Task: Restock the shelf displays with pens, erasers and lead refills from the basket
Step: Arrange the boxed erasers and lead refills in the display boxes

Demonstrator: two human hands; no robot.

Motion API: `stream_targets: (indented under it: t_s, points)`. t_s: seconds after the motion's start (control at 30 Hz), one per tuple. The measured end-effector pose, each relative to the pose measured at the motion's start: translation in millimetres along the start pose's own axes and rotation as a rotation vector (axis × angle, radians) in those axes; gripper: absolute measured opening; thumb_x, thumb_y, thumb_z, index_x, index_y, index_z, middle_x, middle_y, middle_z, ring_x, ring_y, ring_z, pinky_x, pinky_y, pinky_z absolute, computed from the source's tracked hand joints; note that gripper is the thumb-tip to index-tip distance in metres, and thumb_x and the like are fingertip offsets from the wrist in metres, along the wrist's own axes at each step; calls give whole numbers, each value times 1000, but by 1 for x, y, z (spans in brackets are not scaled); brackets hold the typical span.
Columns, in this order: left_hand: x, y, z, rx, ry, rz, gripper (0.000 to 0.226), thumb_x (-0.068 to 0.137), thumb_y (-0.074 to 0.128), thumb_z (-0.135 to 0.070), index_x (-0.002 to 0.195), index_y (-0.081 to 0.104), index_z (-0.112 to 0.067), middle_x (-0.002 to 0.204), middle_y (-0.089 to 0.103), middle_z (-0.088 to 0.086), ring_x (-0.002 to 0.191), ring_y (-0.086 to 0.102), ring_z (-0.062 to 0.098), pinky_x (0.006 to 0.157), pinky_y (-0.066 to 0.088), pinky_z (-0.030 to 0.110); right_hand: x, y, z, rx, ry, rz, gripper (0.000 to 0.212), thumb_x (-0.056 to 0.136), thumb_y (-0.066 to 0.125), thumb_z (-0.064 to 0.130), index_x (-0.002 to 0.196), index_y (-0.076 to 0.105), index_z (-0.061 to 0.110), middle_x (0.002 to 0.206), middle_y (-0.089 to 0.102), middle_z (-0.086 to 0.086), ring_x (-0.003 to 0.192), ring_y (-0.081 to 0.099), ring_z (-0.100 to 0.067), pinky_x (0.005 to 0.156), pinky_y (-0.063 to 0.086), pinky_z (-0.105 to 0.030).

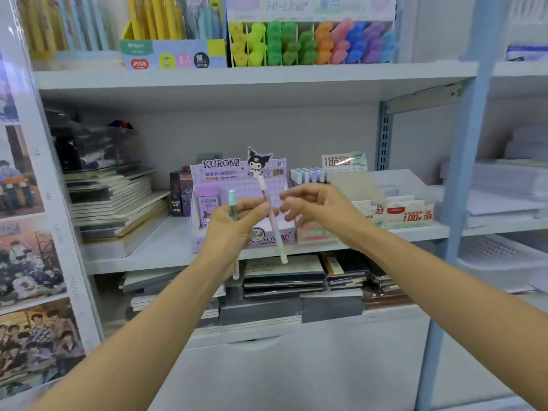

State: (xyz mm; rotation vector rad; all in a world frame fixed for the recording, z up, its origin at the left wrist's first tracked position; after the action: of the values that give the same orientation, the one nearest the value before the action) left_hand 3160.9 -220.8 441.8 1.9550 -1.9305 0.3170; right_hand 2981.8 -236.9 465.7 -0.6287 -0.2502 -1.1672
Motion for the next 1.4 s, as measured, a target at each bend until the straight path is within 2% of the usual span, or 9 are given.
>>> stream_targets:
  t_s: [0.13, 0.23, 0.37, 0.47, 0.57, 0.7, 0.8, 1.1, 1.4]
  points:
    - [-5, 24, 1, 90, 27, 68, 18, 87, 71, -15, 98, 69, -2, 88, 75, 15, 33, 35, 0, 38, 29, 12, 3, -10, 18, -21, -72, -103, 22, 87, 71, 15, 108, 70, 8, 85, 72, -3, 76, 67, -11, 66, 53, -20]
    - [-4, 37, 3, 138, -4, 169, 20, 89, 69, -22, 102, 68, -6, 64, 70, -3, 36, 26, 3, 38, 27, 13, 1, -18, 22, -124, -60, -61, 18, 88, 68, 12, 104, 70, 4, 84, 72, -5, 73, 67, -9, 69, 55, -21]
    - [5, 40, 6, 102, -151, 207, 30, 95, 55, -42, 112, 60, -19, 92, 74, -5, 41, 33, 7, 41, 31, 15, 4, -64, 27, -179, -74, -230, 15, 93, 60, 12, 107, 67, 13, 93, 73, -4, 85, 71, -14, 72, 56, -21]
    - [12, 43, 10, -104, -236, 173, 23, 99, 42, -30, 96, 54, -10, 76, 60, 2, 43, 39, 10, 37, 28, 19, 7, -103, 28, -156, -120, -431, 13, 96, 57, 11, 106, 65, 12, 94, 73, -7, 87, 71, -16, 73, 57, -22]
    - [13, 46, 13, -117, -190, 179, 19, 101, 36, -15, 87, 47, -9, 74, 53, 5, 46, 39, 12, 38, 29, 19, 13, -119, 17, -218, -118, -501, 13, 97, 55, 12, 107, 63, 9, 93, 73, -8, 84, 72, -18, 73, 58, -28]
    - [15, 42, 19, 16, -68, 199, 29, 105, 40, -27, 97, 65, -15, 70, 55, -4, 55, 49, 10, 52, 45, 21, 19, -116, 5, -206, -147, -544, 17, 98, 54, 13, 111, 62, 5, 93, 74, -10, 81, 72, -17, 69, 59, -26]
    - [18, 36, 22, -1, -35, 200, 27, 103, 44, -29, 103, 69, -21, 65, 49, -5, 54, 45, 9, 53, 43, 20, 24, -108, 4, -85, -208, -582, 13, 98, 53, 11, 107, 61, 6, 92, 74, -11, 80, 73, -16, 66, 59, -24]
    - [23, 30, 33, -53, -112, 133, 15, 103, 42, -13, 105, 57, -11, 66, 56, 0, 51, 43, 10, 49, 38, 19, 42, -65, -16, -284, -113, -359, 14, 97, 55, 10, 108, 62, 6, 90, 73, -6, 80, 72, -12, 69, 58, -22]
    - [27, 24, 37, -30, -63, 119, 12, 100, 51, -13, 104, 62, -12, 83, 58, 2, 63, 55, 13, 61, 52, 22, 53, -58, -12, -289, -86, -276, 14, 97, 55, 8, 109, 62, 5, 93, 72, -13, 82, 72, -21, 73, 60, -28]
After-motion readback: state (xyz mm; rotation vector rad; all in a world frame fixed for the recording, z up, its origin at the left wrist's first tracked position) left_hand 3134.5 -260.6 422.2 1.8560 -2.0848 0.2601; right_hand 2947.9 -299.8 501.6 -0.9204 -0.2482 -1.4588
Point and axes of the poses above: each hand's wrist, its own x-axis towards the middle knuckle, its own y-axis out of the palm, z = x × y, the point moved 4 cm from there along x, towards the middle knuckle
